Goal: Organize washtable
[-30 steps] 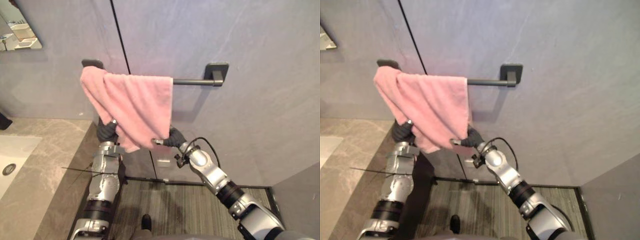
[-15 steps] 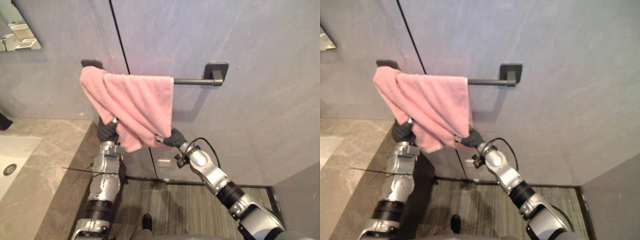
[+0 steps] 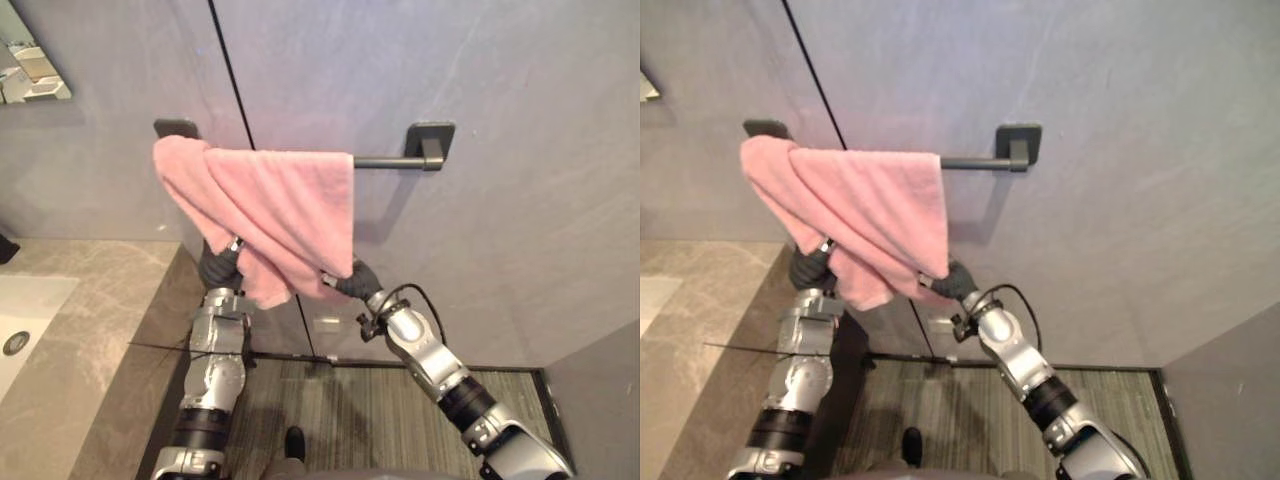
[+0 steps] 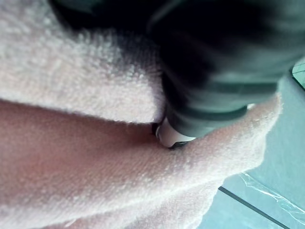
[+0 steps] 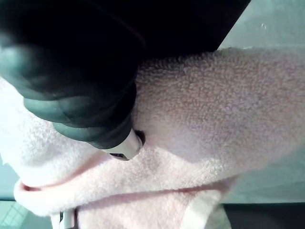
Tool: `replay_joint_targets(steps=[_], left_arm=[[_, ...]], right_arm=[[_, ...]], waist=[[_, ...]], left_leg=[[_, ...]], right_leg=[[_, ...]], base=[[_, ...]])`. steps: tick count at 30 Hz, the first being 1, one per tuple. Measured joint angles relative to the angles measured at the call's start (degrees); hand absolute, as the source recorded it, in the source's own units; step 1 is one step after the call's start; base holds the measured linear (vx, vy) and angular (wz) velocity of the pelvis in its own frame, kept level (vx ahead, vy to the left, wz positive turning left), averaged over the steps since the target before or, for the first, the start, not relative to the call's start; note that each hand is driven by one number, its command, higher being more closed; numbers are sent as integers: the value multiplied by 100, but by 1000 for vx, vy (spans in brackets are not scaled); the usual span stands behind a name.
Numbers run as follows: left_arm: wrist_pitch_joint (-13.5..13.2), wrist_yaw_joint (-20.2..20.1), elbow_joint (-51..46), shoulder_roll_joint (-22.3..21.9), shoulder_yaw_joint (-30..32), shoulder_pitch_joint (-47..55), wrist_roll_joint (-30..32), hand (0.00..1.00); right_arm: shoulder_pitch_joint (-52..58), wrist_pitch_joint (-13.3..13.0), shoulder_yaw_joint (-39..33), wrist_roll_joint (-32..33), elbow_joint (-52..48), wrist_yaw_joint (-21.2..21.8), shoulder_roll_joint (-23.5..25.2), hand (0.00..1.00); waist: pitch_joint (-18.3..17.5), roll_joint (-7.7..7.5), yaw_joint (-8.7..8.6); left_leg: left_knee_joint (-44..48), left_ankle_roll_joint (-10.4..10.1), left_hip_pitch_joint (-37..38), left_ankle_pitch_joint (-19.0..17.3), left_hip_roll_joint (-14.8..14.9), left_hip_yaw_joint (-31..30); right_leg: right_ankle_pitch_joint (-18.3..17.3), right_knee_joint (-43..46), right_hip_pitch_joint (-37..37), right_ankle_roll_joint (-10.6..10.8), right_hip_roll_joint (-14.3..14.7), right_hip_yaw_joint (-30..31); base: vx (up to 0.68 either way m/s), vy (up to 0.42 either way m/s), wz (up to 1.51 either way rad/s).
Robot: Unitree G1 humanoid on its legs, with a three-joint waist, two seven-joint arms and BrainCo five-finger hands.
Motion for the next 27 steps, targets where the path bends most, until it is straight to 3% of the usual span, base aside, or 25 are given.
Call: replay_joint_targets(steps=[10, 15, 27], left_arm=[[-169, 127, -1487, -459, 94, 284, 130, 100], [-270, 263, -2054, -613, 92, 331, 204, 100], [-272, 331, -2550, -681, -43, 474, 212, 100]], right_arm=[[54, -49, -121, 0, -186, -17, 141, 100], [57, -219, -120, 0, -272, -67, 327, 100], [185, -390, -66, 1, -268, -105, 476, 100]], waist=[[-50, 146, -4], [-51, 147, -7], [-71, 167, -9]], left_leg=[[-1, 0, 57, 0, -21, 6], [-2, 1, 61, 0, -33, -11], [-2, 1, 80, 1, -60, -64]], right_leg=[[1, -9, 13, 2, 9, -37], [2, -19, 23, 3, 3, -52], [3, -83, 100, 5, -16, -69]], base=[[0, 0, 0], [0, 0, 0], [0, 0, 2]])
